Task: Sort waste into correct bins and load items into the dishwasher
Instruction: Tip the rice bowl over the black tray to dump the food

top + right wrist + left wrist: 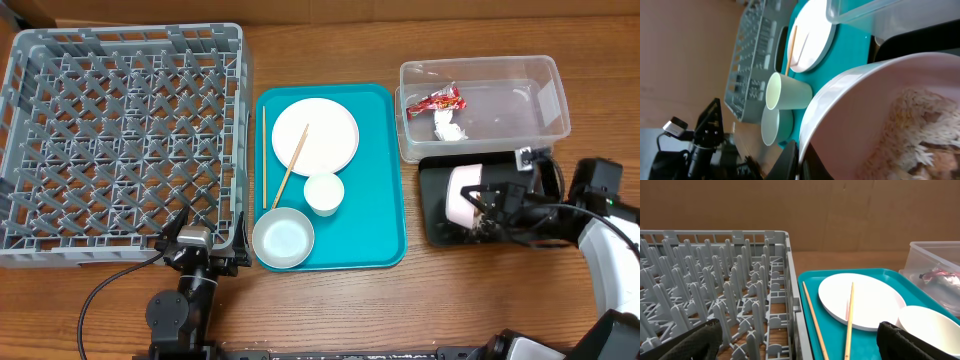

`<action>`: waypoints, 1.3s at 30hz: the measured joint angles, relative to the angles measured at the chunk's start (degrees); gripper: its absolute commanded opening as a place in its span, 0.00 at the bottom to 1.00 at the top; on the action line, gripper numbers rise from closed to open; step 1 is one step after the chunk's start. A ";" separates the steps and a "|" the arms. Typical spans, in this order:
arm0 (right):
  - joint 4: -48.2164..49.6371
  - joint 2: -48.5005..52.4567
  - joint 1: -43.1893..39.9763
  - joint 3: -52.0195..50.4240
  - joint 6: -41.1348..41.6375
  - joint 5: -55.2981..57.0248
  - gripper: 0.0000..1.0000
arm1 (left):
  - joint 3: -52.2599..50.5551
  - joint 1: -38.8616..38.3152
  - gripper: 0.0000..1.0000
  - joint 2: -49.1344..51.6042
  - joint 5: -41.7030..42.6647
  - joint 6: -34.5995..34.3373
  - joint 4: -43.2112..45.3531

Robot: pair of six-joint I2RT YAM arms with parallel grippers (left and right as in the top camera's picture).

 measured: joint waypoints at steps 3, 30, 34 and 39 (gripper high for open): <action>2.58 -0.02 -1.81 -2.19 -0.44 -2.78 0.04 | 0.00 0.00 1.00 0.00 0.00 0.00 0.00; 7.54 -0.04 -12.33 -4.39 0.87 -20.59 0.04 | 0.00 0.00 1.00 0.00 0.00 0.00 -0.02; 7.45 -0.04 -13.57 -4.39 2.08 -20.94 0.04 | 0.00 0.00 1.00 0.00 0.00 0.00 -0.02; 7.76 -0.04 -13.94 -4.39 5.95 -21.07 0.04 | 0.00 0.00 1.00 0.00 0.00 0.00 0.00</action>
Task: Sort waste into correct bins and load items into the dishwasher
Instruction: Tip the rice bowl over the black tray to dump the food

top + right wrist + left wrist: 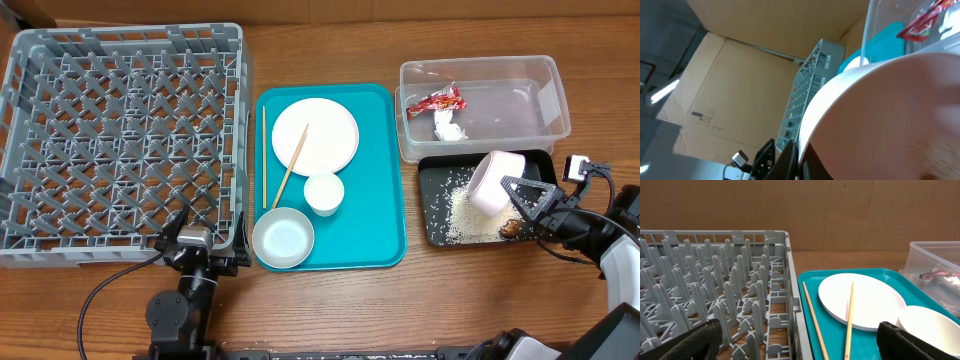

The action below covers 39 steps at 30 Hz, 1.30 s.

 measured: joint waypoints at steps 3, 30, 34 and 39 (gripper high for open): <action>0.48 0.00 0.00 0.00 1.95 -0.35 0.04 | 0.00 0.00 1.00 0.00 0.00 0.00 0.00; 13.09 0.00 0.00 -0.07 8.76 -0.68 0.04 | 0.00 0.00 1.00 0.00 -0.02 0.00 0.00; 13.27 0.00 0.07 -0.07 10.29 -0.66 0.04 | 0.00 0.00 1.00 0.00 0.00 0.00 -0.02; 13.60 -0.02 0.20 -0.07 13.00 -0.04 0.04 | 0.00 0.00 1.00 0.00 0.00 0.00 0.00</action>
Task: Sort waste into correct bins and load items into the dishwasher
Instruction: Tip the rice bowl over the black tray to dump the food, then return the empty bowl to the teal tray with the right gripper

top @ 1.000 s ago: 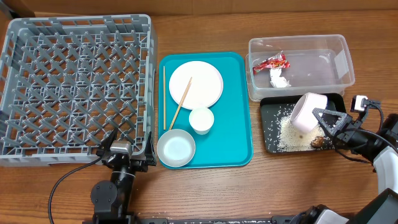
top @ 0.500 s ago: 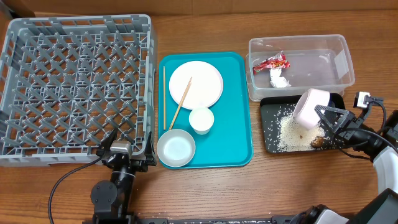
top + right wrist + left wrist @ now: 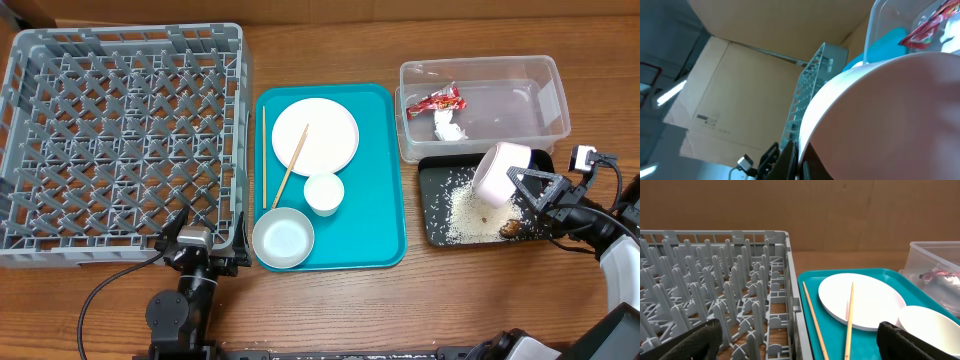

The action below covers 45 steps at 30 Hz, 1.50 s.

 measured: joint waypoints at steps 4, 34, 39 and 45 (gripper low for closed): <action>-0.35 -0.02 1.90 0.00 2.23 -0.63 0.04 | 0.00 0.00 1.00 0.00 0.00 0.00 0.00; -4.48 -7.32 73.09 1.29 17.20 69.81 0.04 | 0.00 0.00 1.00 0.00 0.00 0.00 -0.02; -9.25 0.39 76.89 6.54 15.80 77.88 0.04 | 0.00 0.00 1.00 0.00 0.00 0.00 0.00; -11.15 6.95 80.30 13.14 14.75 82.38 0.07 | 0.00 0.00 1.00 0.00 -0.02 0.00 0.00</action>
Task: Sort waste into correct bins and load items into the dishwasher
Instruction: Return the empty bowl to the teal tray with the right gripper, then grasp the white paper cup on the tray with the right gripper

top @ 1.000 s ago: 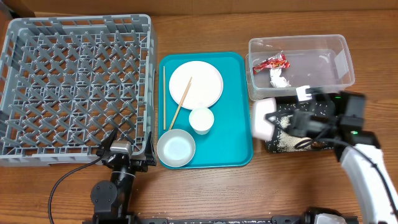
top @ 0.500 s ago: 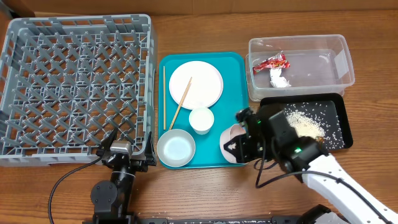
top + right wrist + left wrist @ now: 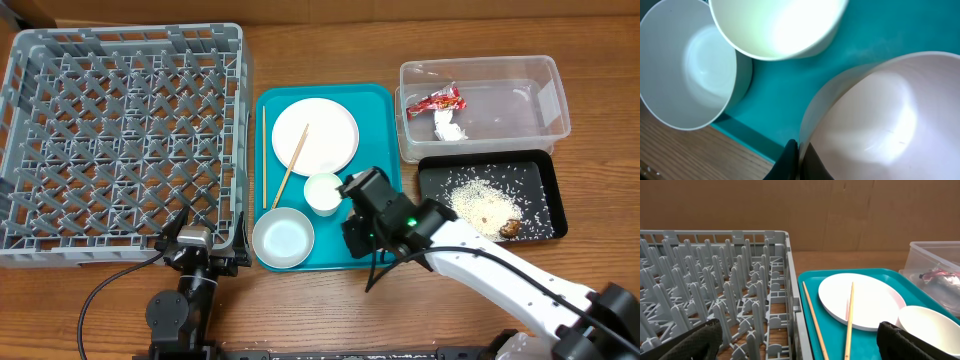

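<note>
My right gripper [image 3: 799,148] is shut on the rim of an empty pink bowl [image 3: 865,115]. It hangs low over the front right part of the teal tray [image 3: 385,120]. In the overhead view the arm [image 3: 372,215] hides the bowl. Beside it on the tray stand a white cup [image 3: 324,192] and a white bowl [image 3: 283,238], with a white plate [image 3: 315,135] and two chopsticks [image 3: 290,165] further back. The grey dish rack [image 3: 120,130] is at the left. My left gripper [image 3: 800,342] rests open at the rack's front right corner, holding nothing.
A black tray [image 3: 435,215] at the right holds spilled rice [image 3: 480,205] and a brown scrap. Behind it a clear bin [image 3: 500,100] contains a red wrapper [image 3: 437,100] and a white crumpled piece. The table's front edge is close to the tray.
My right gripper, still shut on the pink bowl, has moved left from above the black tray to the teal tray's front right part. The bowl now shows empty. The left arm has not moved.
At first my right gripper held the pink bowl, with rice in it, tipped over the black tray. Then rice lay on the black tray and the bowl was tilted above it, twice over. Now the empty bowl is over the teal tray.
</note>
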`<action>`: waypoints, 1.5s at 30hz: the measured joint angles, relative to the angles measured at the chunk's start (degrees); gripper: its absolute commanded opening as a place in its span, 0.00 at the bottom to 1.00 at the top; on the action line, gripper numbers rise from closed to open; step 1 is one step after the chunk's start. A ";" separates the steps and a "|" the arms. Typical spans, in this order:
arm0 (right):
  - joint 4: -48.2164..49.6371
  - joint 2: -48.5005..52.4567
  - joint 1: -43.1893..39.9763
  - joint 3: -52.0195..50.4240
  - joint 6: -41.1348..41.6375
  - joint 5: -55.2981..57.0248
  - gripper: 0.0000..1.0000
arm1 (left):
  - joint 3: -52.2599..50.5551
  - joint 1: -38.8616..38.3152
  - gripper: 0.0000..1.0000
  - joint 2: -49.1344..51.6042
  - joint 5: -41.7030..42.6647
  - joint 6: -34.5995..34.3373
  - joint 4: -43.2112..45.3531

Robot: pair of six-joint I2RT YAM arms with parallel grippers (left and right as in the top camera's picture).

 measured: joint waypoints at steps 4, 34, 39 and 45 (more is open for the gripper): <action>-0.37 1.84 1.57 0.39 -0.66 1.16 0.32 | 0.00 0.00 1.00 0.00 0.02 0.00 -0.02; -11.30 2.56 -3.02 21.31 6.80 -0.90 0.44 | 0.00 0.00 1.00 0.00 0.02 0.00 0.00; -8.74 7.28 -3.02 21.29 11.13 -0.50 0.44 | 0.00 0.00 1.00 0.00 0.02 0.00 -0.02; -7.58 11.19 -3.02 21.29 15.69 1.97 0.44 | 0.00 0.00 1.00 0.00 0.02 0.00 -0.02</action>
